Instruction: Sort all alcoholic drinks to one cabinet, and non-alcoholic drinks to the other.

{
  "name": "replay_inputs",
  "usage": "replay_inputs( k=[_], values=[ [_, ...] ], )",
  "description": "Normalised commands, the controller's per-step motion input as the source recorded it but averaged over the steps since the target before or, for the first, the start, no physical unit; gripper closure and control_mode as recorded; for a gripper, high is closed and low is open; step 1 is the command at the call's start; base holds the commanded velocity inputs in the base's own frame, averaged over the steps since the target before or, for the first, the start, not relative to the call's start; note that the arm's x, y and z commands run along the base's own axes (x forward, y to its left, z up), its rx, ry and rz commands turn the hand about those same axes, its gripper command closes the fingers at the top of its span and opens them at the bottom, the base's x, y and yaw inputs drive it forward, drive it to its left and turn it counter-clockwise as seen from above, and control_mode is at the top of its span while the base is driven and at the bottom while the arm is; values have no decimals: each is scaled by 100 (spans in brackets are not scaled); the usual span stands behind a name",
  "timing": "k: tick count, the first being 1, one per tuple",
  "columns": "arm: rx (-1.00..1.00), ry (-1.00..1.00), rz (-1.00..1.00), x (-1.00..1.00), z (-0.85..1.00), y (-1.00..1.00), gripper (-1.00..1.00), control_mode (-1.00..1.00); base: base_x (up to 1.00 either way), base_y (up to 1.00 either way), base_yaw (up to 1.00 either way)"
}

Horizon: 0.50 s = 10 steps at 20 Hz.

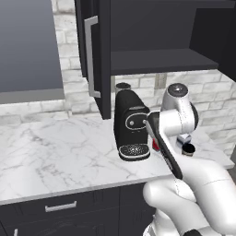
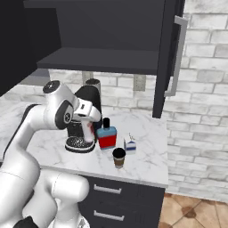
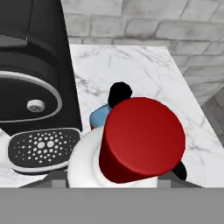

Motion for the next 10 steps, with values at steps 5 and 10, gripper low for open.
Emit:
replay_inputs(
  k=[5,10],
  values=[
    [-7,-13,13,-4,99,26,100,-100,0,0,0],
    [-15,-25,13,-1,81,41,100,-100,0,0,0]
  ],
)
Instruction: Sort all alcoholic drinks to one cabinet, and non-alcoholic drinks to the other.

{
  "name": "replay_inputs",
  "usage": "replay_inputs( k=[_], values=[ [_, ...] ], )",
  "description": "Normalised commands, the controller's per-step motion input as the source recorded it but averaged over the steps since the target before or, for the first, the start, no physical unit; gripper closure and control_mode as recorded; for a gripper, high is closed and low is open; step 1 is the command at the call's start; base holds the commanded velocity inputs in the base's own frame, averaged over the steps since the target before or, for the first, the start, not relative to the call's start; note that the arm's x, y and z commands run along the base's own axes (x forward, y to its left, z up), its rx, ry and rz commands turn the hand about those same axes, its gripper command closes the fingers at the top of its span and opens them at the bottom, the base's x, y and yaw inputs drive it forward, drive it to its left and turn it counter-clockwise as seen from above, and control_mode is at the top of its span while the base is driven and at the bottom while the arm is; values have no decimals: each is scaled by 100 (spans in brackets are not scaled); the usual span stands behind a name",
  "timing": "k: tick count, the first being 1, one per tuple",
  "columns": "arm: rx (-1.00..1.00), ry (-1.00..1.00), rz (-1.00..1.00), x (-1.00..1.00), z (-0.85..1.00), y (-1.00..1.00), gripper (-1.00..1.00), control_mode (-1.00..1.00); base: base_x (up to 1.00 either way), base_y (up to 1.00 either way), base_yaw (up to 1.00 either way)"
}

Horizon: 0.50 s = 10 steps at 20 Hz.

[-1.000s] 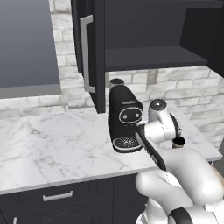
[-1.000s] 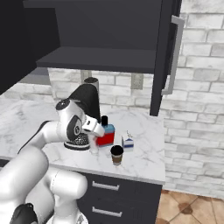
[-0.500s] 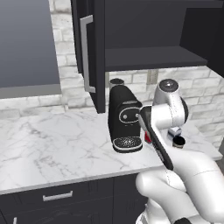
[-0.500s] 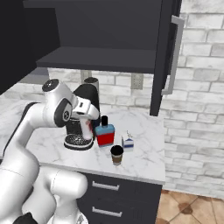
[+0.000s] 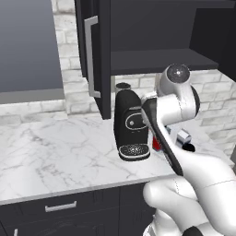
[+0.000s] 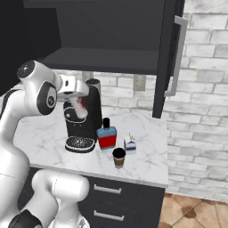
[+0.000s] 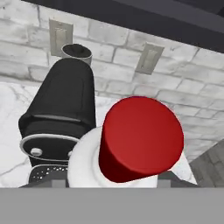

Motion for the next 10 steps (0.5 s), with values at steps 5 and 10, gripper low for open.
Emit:
replay_inputs(
  k=[5,10],
  values=[
    [-9,-26,11,0,78,31,100,-100,0,0,0],
    [1,-7,7,0,95,28,100,-100,0,0,0]
  ],
)
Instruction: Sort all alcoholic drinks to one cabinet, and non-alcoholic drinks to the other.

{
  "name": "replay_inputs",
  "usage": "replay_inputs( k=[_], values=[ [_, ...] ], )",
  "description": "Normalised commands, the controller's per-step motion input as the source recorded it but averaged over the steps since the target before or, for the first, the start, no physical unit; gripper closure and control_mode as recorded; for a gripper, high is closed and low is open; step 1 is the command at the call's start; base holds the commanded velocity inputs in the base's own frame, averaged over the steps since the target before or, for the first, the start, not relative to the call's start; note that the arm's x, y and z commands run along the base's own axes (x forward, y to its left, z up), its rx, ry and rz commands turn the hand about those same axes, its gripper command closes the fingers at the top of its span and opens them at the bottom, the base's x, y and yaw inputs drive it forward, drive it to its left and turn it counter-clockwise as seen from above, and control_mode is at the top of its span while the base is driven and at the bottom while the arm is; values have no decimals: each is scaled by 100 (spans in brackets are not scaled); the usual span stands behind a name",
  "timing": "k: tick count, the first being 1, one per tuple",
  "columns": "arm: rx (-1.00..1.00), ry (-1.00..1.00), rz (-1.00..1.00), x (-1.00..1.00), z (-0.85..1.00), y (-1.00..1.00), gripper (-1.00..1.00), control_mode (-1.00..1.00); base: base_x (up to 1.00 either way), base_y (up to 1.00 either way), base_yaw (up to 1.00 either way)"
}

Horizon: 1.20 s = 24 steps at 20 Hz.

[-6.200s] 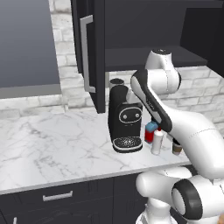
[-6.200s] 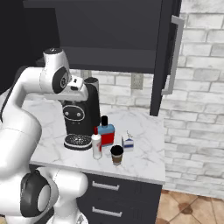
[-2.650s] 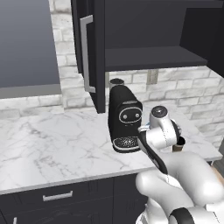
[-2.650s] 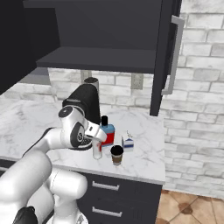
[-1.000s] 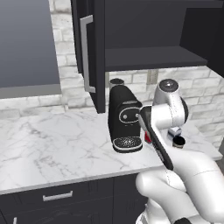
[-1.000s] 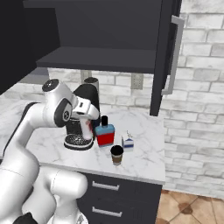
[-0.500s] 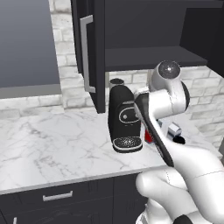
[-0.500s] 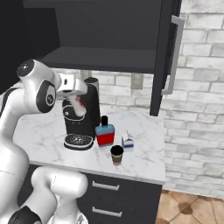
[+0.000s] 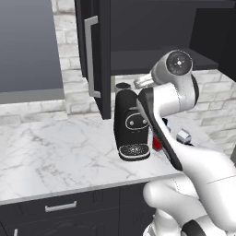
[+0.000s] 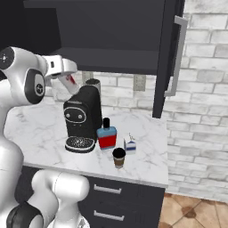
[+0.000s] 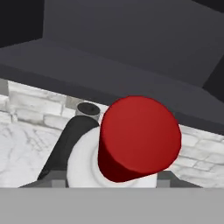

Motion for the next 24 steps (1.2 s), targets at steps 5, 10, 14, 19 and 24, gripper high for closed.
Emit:
replay_inputs(
  k=[5,10,14,19,24],
  values=[
    [2,-2,1,17,75,37,100,-100,0,0,0],
    [0,-5,0,54,26,35,100,-100,0,0,0],
    [0,0,0,77,4,1,100,-100,0,0,0],
    [0,0,0,74,0,0,100,-100,0,0,0],
    [0,0,0,70,0,0,100,-100,0,0,0]
  ],
)
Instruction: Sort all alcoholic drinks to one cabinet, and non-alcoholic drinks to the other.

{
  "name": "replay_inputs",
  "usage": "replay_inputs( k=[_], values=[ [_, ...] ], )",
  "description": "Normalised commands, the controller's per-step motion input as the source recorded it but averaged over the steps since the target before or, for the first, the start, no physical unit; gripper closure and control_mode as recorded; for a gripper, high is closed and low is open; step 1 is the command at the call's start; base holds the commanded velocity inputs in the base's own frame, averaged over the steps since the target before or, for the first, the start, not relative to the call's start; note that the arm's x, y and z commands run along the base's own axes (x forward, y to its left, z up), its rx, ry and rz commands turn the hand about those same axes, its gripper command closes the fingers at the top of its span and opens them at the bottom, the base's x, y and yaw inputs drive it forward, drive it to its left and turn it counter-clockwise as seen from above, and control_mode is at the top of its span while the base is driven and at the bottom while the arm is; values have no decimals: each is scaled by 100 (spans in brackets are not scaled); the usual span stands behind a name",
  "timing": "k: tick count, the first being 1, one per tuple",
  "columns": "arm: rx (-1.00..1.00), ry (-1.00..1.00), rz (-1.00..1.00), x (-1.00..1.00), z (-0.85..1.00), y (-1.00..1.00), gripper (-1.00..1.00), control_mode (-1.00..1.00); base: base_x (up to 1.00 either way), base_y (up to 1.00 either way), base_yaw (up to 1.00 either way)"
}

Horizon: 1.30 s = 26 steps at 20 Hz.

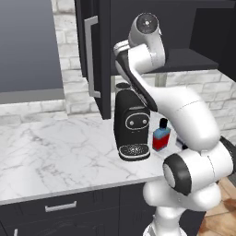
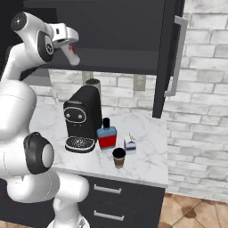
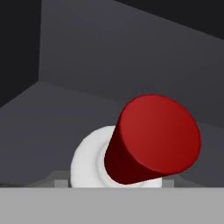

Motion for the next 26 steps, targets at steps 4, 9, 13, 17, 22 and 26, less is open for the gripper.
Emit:
replay_inputs(
  k=[4,9,13,17,22,26],
  values=[
    [2,0,0,70,1,0,100,-100,0,0,0],
    [1,0,3,37,-12,-6,100,-100,0,0,0],
    [0,0,4,15,-25,-1,100,-100,0,0,0],
    [0,0,3,14,-33,0,100,-100,0,0,0],
    [0,0,3,19,-34,-1,-100,-100,0,0,0],
    [0,0,1,29,-19,-13,-100,-100,0,0,0]
  ],
)
